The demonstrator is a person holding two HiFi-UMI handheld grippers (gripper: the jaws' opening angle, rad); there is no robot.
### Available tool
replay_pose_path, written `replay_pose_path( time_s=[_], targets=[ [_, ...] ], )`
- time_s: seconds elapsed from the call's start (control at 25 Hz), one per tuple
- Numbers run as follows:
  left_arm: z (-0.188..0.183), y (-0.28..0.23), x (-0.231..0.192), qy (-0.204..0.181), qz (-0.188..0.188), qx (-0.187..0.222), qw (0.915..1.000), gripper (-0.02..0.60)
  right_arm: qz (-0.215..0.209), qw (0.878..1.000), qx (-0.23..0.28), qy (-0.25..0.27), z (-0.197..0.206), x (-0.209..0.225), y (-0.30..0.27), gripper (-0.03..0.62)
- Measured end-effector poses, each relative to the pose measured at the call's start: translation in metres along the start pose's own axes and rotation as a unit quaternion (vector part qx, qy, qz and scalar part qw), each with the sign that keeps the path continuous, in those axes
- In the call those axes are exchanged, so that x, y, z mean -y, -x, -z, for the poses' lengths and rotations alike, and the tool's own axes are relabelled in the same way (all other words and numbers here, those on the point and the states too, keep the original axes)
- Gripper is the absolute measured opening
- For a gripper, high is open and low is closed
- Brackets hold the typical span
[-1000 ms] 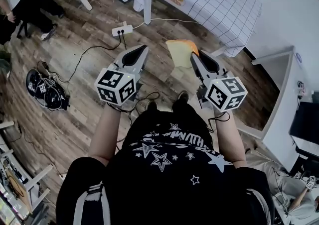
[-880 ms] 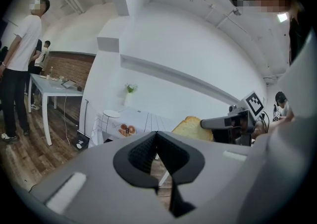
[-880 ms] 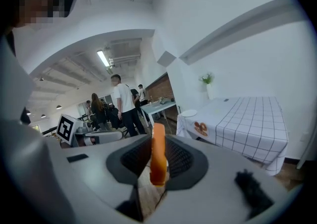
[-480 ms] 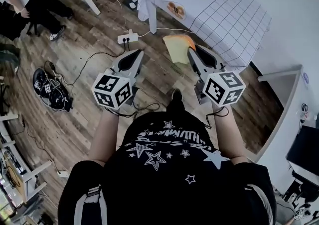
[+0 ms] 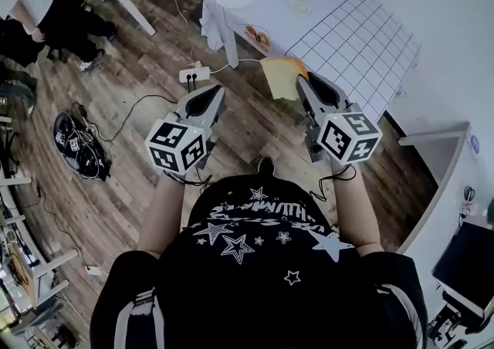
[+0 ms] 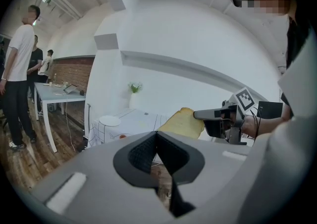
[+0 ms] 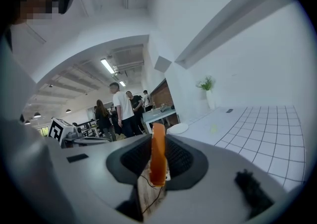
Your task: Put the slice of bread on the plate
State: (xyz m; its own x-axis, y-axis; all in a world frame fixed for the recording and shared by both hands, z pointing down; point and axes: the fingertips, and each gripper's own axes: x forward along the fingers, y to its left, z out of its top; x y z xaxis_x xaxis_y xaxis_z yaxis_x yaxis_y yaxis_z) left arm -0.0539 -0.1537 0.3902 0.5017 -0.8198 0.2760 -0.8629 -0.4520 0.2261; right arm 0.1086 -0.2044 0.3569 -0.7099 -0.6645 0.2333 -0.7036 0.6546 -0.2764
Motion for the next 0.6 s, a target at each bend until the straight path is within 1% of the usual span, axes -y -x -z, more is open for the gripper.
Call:
replay_pose_path(
  time_s=[0.12,0.36,0.6],
  targets=[
    [0.000,-0.010,0.001,0.001,-0.013,0.002,0.9999,0.008,-0.004,1.000,0.004,0.001,-0.001,0.014,0.000,0.089],
    [0.006,-0.028,0.009,-0.003,-0.027,0.006,0.9996,0.008,-0.019,1.000,0.004,-0.009,0.011,0.033,-0.003,0.089],
    [0.018,-0.021,0.009,-0.007,-0.041,0.017,0.9990,0.008,-0.035,0.999,0.013,-0.007,0.023,0.031,-0.014,0.089]
  ],
)
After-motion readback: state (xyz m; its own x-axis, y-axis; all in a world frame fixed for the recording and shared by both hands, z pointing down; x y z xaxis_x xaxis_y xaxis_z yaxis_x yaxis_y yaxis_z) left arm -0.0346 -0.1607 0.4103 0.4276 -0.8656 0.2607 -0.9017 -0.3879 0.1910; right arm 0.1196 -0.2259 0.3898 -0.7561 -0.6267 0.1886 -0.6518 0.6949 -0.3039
